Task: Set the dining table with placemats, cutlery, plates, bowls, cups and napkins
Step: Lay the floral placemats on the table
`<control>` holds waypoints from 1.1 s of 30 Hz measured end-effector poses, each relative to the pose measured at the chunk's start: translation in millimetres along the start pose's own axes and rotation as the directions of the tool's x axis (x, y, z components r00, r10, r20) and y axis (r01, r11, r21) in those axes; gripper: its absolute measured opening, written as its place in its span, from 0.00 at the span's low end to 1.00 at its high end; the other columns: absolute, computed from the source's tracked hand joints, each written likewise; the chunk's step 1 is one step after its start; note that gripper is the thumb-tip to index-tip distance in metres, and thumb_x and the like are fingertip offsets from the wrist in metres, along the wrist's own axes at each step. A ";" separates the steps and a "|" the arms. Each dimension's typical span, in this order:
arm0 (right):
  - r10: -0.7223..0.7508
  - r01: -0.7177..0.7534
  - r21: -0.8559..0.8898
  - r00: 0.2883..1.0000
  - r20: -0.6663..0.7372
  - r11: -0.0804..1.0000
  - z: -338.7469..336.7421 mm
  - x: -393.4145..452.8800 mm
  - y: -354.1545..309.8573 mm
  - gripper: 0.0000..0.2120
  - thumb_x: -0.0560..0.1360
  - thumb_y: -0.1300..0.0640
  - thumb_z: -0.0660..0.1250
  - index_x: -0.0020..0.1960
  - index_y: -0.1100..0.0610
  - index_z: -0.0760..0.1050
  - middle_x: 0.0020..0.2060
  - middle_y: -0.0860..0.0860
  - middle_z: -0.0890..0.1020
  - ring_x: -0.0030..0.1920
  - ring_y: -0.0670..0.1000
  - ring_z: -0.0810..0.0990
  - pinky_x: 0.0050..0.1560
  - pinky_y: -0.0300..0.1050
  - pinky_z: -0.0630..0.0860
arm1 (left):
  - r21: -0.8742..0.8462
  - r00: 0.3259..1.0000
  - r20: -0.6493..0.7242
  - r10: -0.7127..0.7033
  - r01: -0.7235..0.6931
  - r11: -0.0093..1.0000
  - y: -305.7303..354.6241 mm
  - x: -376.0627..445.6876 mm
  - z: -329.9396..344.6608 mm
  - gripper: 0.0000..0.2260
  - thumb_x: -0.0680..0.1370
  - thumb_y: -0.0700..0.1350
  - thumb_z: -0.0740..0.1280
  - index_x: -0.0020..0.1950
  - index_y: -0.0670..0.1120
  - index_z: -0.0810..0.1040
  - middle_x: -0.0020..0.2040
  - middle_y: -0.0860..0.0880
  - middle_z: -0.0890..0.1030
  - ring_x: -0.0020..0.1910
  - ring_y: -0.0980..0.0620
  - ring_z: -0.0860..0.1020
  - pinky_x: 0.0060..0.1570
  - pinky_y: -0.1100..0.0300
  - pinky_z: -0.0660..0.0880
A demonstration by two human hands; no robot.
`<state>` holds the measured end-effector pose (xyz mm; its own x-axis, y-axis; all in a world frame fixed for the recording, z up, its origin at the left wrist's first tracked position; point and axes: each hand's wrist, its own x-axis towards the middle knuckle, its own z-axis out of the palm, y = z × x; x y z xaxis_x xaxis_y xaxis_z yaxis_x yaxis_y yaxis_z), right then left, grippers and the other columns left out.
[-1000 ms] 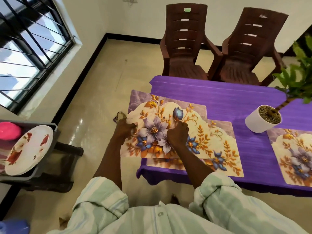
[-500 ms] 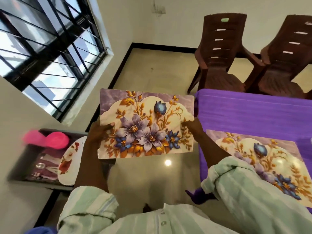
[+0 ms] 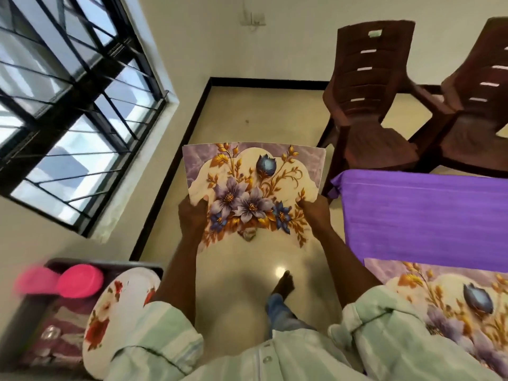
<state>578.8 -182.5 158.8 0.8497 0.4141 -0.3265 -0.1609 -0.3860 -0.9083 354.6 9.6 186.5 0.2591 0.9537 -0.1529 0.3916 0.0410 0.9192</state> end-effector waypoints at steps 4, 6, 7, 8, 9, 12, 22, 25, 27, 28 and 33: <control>0.048 -0.046 0.017 0.990 -0.134 0.999 -8.8 56.9 -24.5 0.16 0.79 0.57 0.64 0.64 0.63 0.74 0.57 0.58 0.81 0.56 0.58 0.80 0.56 0.49 0.75 | 0.029 0.999 0.034 -0.006 0.005 1.000 30.4 55.5 64.8 0.16 0.77 0.47 0.69 0.62 0.42 0.78 0.56 0.41 0.82 0.53 0.43 0.81 0.51 0.47 0.80; 0.056 -0.053 0.023 0.979 -0.196 0.998 -23.3 90.6 -40.9 0.16 0.80 0.56 0.63 0.65 0.62 0.74 0.60 0.58 0.80 0.60 0.59 0.78 0.56 0.46 0.73 | 0.039 0.997 0.073 0.012 -0.015 0.999 53.6 81.9 105.6 0.16 0.77 0.45 0.69 0.62 0.41 0.78 0.56 0.41 0.82 0.54 0.43 0.81 0.52 0.47 0.79; 0.054 -0.050 0.024 0.973 -0.223 0.998 -30.6 103.9 -47.9 0.16 0.81 0.57 0.62 0.66 0.62 0.74 0.60 0.58 0.79 0.61 0.59 0.77 0.55 0.45 0.72 | 0.039 0.996 0.088 0.027 -0.031 0.999 64.1 90.8 122.7 0.16 0.77 0.45 0.69 0.63 0.40 0.78 0.56 0.40 0.82 0.54 0.42 0.81 0.52 0.48 0.79; 0.056 -0.051 0.025 0.966 -0.253 0.998 -40.7 119.9 -55.7 0.16 0.81 0.57 0.62 0.66 0.62 0.74 0.60 0.58 0.79 0.61 0.59 0.77 0.54 0.44 0.71 | 0.038 0.993 0.109 0.048 -0.052 0.998 77.2 101.1 143.6 0.15 0.77 0.44 0.68 0.63 0.40 0.78 0.56 0.40 0.82 0.54 0.43 0.81 0.51 0.49 0.79; 0.063 -0.058 0.025 0.955 -0.289 0.998 -53.3 138.0 -61.6 0.15 0.81 0.57 0.62 0.65 0.62 0.74 0.60 0.59 0.80 0.61 0.59 0.77 0.53 0.44 0.71 | 0.044 0.987 0.143 0.069 -0.076 0.996 91.0 112.1 167.5 0.15 0.77 0.43 0.68 0.62 0.39 0.78 0.56 0.40 0.82 0.54 0.43 0.81 0.51 0.51 0.78; 0.115 -0.106 0.045 0.897 -0.426 0.993 -94.0 175.4 -73.6 0.15 0.79 0.59 0.62 0.64 0.63 0.75 0.58 0.58 0.80 0.59 0.60 0.77 0.50 0.44 0.70 | 0.060 0.958 0.256 0.133 -0.153 0.986 130.5 133.9 234.2 0.15 0.77 0.42 0.68 0.63 0.38 0.78 0.58 0.39 0.81 0.55 0.42 0.80 0.52 0.51 0.77; 0.276 -0.047 0.303 0.563 -0.779 0.952 -221.0 228.9 -73.7 0.15 0.74 0.64 0.68 0.59 0.65 0.79 0.54 0.60 0.83 0.54 0.58 0.82 0.47 0.45 0.75 | -0.049 0.686 0.678 0.263 -0.315 0.948 241.7 151.8 450.5 0.19 0.76 0.48 0.66 0.64 0.41 0.77 0.57 0.44 0.81 0.54 0.47 0.79 0.53 0.56 0.75; 0.321 0.002 0.367 0.481 -0.816 0.930 -251.7 237.6 -75.5 0.13 0.75 0.66 0.67 0.59 0.65 0.78 0.52 0.56 0.83 0.51 0.54 0.80 0.45 0.43 0.73 | -0.084 0.575 0.761 0.299 -0.370 0.925 266.6 164.7 516.8 0.23 0.71 0.50 0.66 0.62 0.40 0.78 0.56 0.42 0.82 0.54 0.45 0.81 0.55 0.51 0.78; 0.370 0.044 0.419 0.394 -0.841 0.907 -267.6 244.4 -73.5 0.12 0.75 0.66 0.67 0.58 0.65 0.79 0.49 0.55 0.82 0.49 0.53 0.80 0.42 0.40 0.72 | -0.127 0.472 0.824 0.314 -0.386 0.914 283.3 170.7 563.3 0.21 0.71 0.47 0.69 0.62 0.40 0.79 0.56 0.43 0.82 0.54 0.48 0.81 0.54 0.53 0.78; 0.387 0.057 0.433 0.355 -0.851 0.899 -272.2 246.8 -73.8 0.12 0.74 0.66 0.67 0.57 0.65 0.79 0.49 0.54 0.82 0.48 0.52 0.80 0.41 0.40 0.72 | -0.137 0.445 0.838 0.314 -0.385 0.913 291.0 171.6 582.1 0.20 0.71 0.47 0.70 0.61 0.41 0.79 0.56 0.44 0.83 0.53 0.49 0.81 0.53 0.54 0.78; 0.547 0.118 0.552 0.077 -0.834 0.825 -270.4 256.1 -80.5 0.14 0.74 0.64 0.68 0.60 0.62 0.77 0.50 0.51 0.81 0.48 0.52 0.80 0.42 0.40 0.72 | -0.156 0.216 0.937 0.275 -0.447 0.881 322.2 169.1 669.6 0.19 0.72 0.48 0.69 0.60 0.40 0.80 0.54 0.43 0.83 0.53 0.46 0.82 0.51 0.53 0.79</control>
<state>945.2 -268.3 219.0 0.3959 -0.8666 -0.3038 -0.3097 0.1854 -0.9326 1115.8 -15.4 213.9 0.9908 -0.0619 -0.1200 0.0917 -0.3434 0.9347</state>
